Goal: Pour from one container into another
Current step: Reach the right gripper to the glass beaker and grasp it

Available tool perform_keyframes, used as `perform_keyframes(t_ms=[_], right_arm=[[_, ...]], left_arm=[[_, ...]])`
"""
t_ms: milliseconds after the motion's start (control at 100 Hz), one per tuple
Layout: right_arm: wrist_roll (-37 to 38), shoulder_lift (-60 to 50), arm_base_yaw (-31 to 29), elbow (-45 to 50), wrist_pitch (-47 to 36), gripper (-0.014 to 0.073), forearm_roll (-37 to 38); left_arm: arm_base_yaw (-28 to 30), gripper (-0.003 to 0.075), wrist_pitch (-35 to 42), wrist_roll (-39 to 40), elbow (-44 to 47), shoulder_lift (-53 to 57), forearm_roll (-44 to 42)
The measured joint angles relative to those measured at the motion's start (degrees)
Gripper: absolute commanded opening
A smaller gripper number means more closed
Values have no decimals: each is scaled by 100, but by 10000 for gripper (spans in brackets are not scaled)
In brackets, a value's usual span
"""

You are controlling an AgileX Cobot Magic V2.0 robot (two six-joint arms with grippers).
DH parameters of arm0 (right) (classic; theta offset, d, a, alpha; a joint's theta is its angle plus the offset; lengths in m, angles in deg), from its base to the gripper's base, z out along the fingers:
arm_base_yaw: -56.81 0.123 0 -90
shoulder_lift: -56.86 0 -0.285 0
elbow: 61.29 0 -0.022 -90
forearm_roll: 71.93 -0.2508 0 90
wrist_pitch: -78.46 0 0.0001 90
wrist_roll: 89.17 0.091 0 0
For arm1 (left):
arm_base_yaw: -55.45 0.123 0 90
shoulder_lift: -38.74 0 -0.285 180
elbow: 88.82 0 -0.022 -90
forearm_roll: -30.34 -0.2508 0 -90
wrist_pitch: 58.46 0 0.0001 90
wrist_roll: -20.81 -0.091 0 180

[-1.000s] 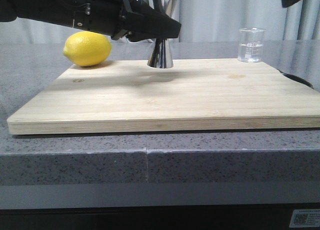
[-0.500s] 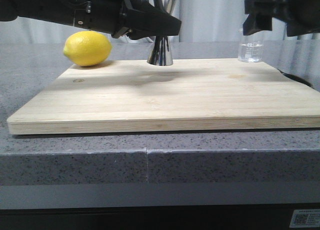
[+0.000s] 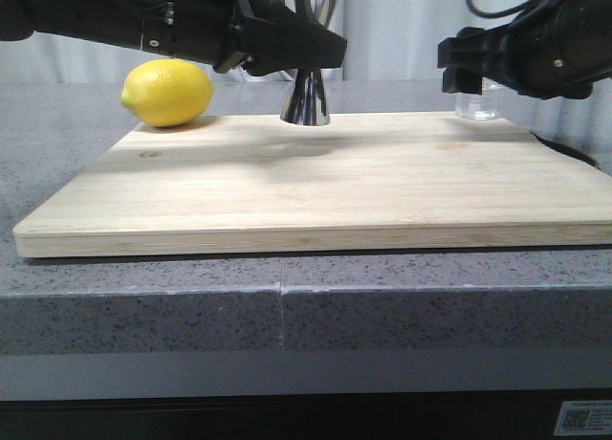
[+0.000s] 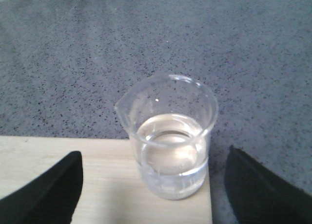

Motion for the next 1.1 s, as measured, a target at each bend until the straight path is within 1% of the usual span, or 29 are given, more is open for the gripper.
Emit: perform_keyframes(t_ms=[360,880,950,1020,1030,1100], right_arm=[[0,823,0,-554,-193,541,50],[0,896,-146,-673,-365,538,62],[0,896,-151,-673,-378,500,65],[10,896,-151,-673,-380,439,113],[10,896,-151,-673,-380,419,123],[10,896,-151,-673,-390,365,174]], left_arm=[[0,-19,-124,-10,0,0,11],[0,-19,-180,-10,0,0,21],[0,-19,-180,-10,0,0,32],[0,-19,-180,-10,0,0,32],[0,-19,-180,-10,0,0,32],[0,-19,-180,-10,0,0,32]])
